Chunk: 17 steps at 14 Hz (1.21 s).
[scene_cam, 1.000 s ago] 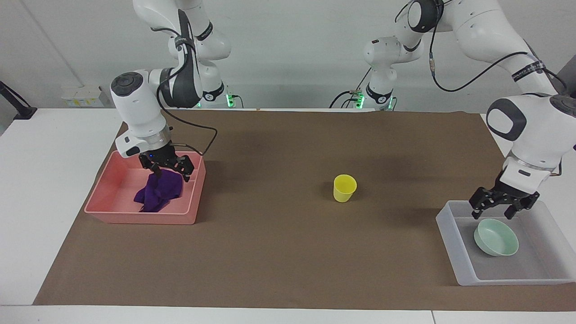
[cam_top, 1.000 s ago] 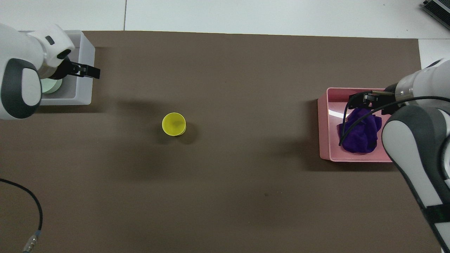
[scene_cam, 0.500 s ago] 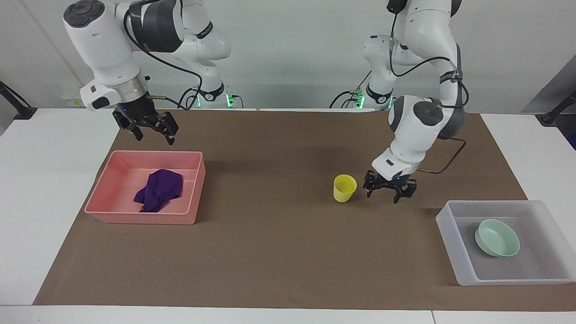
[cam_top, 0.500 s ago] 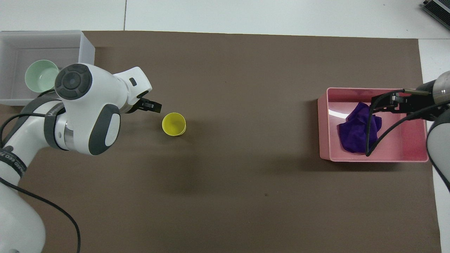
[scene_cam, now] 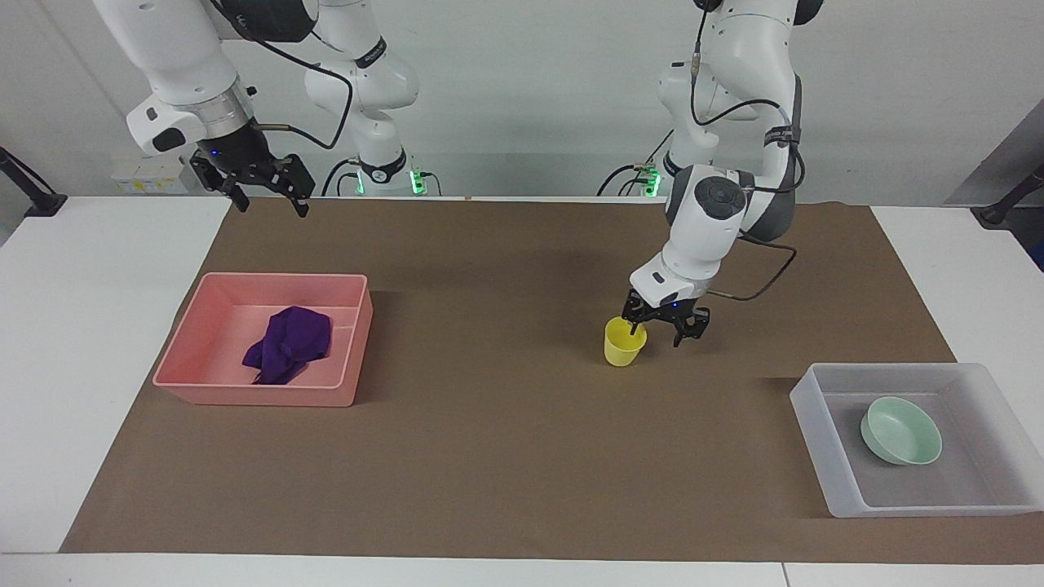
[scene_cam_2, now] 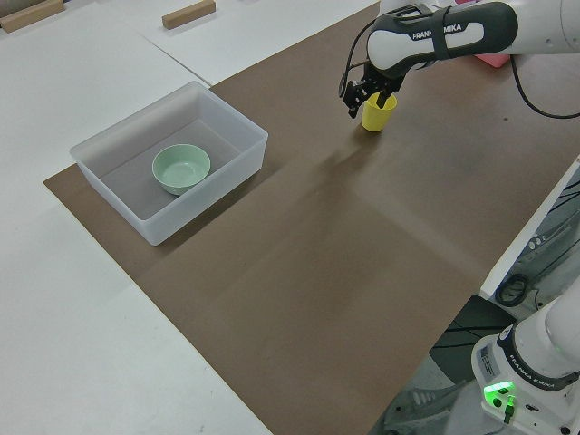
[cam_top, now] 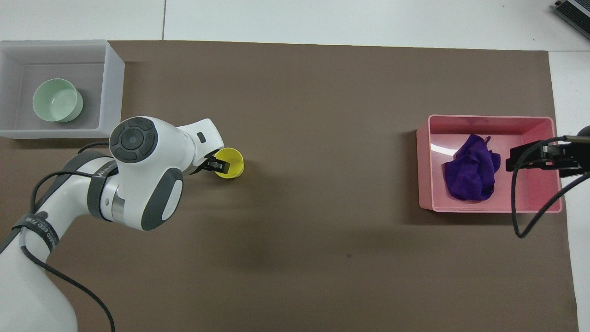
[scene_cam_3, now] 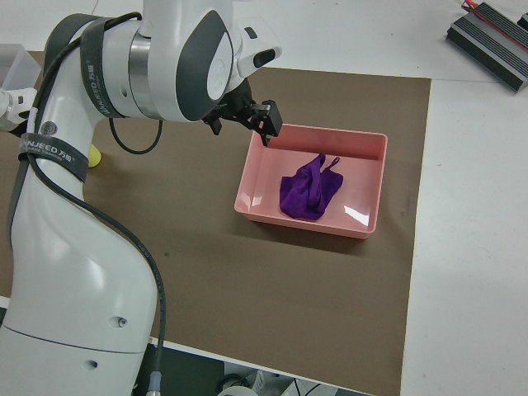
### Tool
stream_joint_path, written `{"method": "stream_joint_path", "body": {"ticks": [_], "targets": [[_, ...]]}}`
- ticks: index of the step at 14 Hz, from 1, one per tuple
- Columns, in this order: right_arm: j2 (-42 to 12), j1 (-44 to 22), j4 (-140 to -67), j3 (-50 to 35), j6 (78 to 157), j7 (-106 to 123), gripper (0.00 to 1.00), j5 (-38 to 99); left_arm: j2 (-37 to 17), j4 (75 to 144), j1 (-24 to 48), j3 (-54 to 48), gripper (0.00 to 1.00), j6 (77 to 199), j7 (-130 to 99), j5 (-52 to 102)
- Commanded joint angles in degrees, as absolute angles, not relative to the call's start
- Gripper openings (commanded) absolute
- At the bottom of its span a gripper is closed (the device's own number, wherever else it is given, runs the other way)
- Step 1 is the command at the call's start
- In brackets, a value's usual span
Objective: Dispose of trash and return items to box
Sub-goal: 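Grasp the yellow cup with the left gripper and carry it into the box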
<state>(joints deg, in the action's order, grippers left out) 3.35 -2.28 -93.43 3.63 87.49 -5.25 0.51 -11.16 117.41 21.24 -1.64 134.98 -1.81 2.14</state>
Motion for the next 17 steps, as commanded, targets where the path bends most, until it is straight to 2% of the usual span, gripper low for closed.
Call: {"method": "stream_joint_path", "body": {"ticks": [1,2,3,9,14,17], "targets": [[3.69,-1.49,-92.37,3.43,85.78,-0.89,1.0,0.09,-9.58,122.34,23.82,-0.88,0.21,142.53,-6.84,2.11],[3.95,-1.41,-92.63,3.43,85.78,-0.62,1.0,0.09,-9.75,122.69,23.91,-0.88,0.02,143.69,-7.64,2.11],[4.48,-0.88,-93.25,3.43,85.87,-0.62,1.0,0.09,-9.76,122.7,23.91,-0.88,0.0,143.61,-8.08,2.11],[4.66,0.53,-93.78,3.34,86.04,-0.79,1.0,0.26,-8.97,119.02,22.59,-0.35,0.0,140.47,-7.82,2.02],[4.66,-0.35,-94.48,2.64,88.84,-0.61,1.0,-0.87,-9.4,109.7,13.64,-0.35,0.0,132.02,-1.69,1.93],[6.06,-0.53,-98.07,2.46,91.4,-0.53,1.0,-1.58,-10.72,104.96,7.67,-0.35,0.0,129.47,3.59,1.85]]}}
